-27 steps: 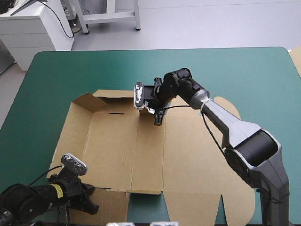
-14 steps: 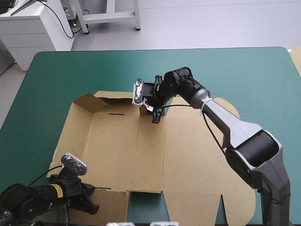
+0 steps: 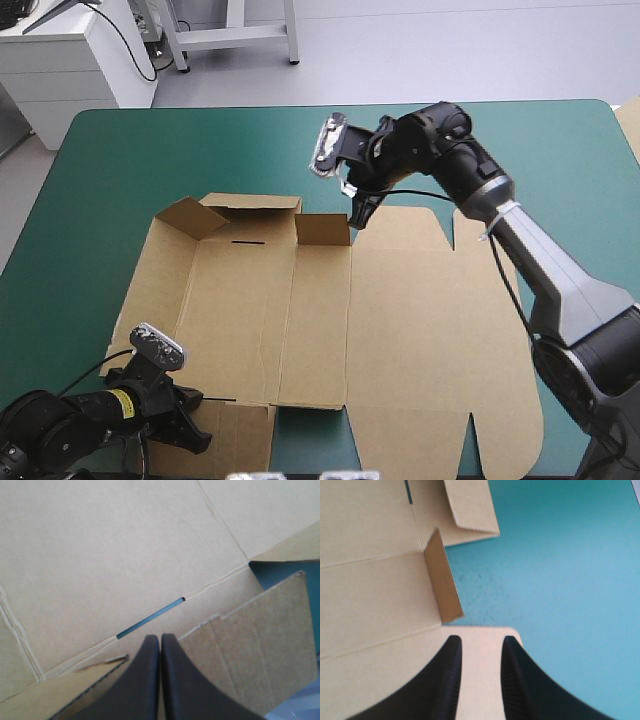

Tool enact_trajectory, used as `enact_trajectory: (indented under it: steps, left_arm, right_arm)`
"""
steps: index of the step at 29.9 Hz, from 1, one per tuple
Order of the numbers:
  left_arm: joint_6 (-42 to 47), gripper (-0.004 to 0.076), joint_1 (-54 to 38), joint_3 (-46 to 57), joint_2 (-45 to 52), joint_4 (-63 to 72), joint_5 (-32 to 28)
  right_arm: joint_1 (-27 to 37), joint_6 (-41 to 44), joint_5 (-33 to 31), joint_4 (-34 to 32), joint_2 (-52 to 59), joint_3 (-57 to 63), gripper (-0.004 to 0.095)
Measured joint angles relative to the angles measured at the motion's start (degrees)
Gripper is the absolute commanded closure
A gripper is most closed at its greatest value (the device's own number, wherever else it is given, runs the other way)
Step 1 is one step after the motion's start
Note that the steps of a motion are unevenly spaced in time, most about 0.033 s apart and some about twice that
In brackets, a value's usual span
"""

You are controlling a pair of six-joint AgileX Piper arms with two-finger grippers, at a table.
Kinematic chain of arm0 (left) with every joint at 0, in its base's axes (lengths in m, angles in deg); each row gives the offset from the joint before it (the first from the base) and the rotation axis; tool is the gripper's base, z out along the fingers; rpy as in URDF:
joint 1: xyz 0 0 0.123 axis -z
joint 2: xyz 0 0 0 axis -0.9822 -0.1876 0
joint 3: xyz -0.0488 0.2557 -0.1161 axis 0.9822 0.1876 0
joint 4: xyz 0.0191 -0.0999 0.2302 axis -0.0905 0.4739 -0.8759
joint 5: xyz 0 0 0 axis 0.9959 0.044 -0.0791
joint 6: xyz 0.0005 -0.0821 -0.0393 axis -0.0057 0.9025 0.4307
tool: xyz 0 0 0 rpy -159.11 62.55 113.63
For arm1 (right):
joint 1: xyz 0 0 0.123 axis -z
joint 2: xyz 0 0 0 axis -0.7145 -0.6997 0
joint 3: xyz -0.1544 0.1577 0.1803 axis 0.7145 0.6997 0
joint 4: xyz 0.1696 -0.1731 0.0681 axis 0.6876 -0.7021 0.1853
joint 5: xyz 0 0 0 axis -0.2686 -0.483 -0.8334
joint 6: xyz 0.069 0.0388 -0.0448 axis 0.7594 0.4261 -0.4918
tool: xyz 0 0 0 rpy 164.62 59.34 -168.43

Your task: Fold the box

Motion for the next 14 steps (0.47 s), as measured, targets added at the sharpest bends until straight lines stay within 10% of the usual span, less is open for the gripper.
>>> enact_trajectory:
  steps: [14]
  left_arm:
    - [-0.1,0.0731,0.0,0.0,0.0,0.0,-0.7]
  right_arm:
    - [23.6,9.1,-6.8,16.6,6.6,7.5,0.0925]
